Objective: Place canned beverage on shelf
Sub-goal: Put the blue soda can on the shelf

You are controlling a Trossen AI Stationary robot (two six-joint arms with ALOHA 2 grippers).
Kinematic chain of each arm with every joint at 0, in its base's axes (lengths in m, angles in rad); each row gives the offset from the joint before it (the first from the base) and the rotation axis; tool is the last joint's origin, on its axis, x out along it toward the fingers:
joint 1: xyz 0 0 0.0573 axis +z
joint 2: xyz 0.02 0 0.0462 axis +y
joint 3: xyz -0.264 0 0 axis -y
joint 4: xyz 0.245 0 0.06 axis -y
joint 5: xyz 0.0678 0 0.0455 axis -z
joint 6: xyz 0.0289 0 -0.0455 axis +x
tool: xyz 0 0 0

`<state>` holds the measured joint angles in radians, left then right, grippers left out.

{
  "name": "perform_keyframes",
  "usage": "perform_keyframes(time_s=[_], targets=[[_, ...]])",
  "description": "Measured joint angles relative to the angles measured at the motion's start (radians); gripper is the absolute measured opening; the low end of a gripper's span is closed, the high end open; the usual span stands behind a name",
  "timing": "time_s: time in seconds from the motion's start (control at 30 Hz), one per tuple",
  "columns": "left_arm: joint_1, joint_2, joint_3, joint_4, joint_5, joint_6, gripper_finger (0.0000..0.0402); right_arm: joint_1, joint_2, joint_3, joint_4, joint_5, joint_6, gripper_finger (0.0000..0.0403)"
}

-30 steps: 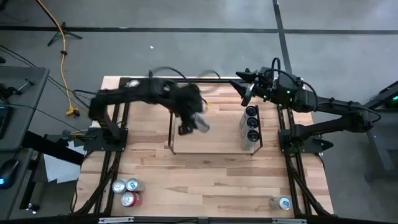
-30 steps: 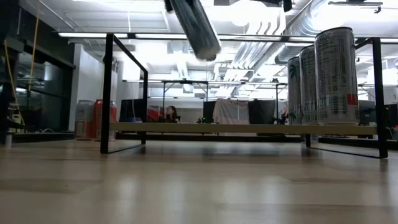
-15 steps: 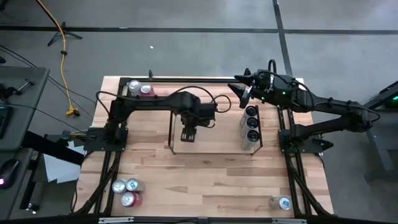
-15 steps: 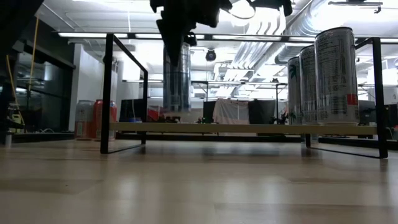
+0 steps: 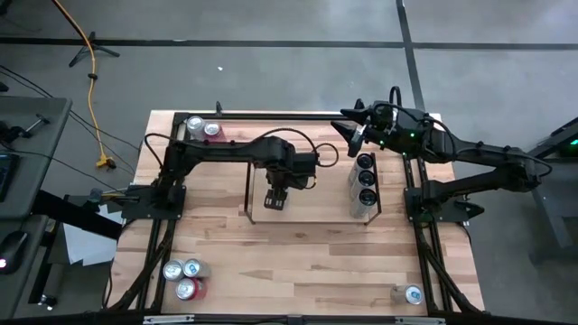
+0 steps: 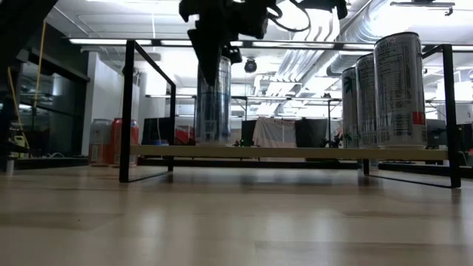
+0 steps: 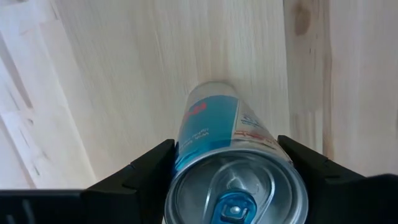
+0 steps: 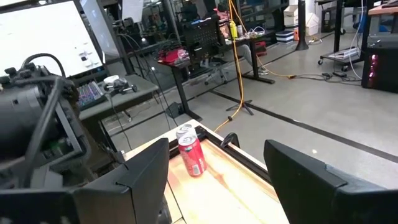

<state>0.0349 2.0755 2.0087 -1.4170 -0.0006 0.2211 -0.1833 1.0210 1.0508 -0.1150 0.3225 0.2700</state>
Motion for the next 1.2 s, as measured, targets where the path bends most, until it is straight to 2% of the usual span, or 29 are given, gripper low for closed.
perform_keyframes(time_s=[0.2,0.37,0.73,0.83,1.0,1.2], targets=[[0.0,0.023,0.004,0.019,-0.011,-0.012,0.0221,0.0,0.0,0.0,0.0,0.0,-0.001,0.025],[0.0,0.026,0.002,0.052,-0.033,-0.084,0.0222,0.0,0.0,0.0,0.0,0.0,-0.009,0.025],[0.006,0.024,0.0,0.053,-0.034,-0.097,0.0226,0.0,0.0,0.0,0.0,0.0,-0.009,0.025],[0.006,0.024,0.0,0.05,-0.031,-0.097,0.0244,0.0,0.0,0.0,0.0,0.0,-0.009,0.025],[0.006,0.021,0.008,0.034,-0.03,-0.096,0.0297,0.0,0.0,0.0,0.0,0.0,-0.009,0.025],[0.011,0.021,0.141,-0.08,-0.025,-0.077,0.0333,0.0,0.0,-0.001,0.019,0.0,-0.009,0.025]])
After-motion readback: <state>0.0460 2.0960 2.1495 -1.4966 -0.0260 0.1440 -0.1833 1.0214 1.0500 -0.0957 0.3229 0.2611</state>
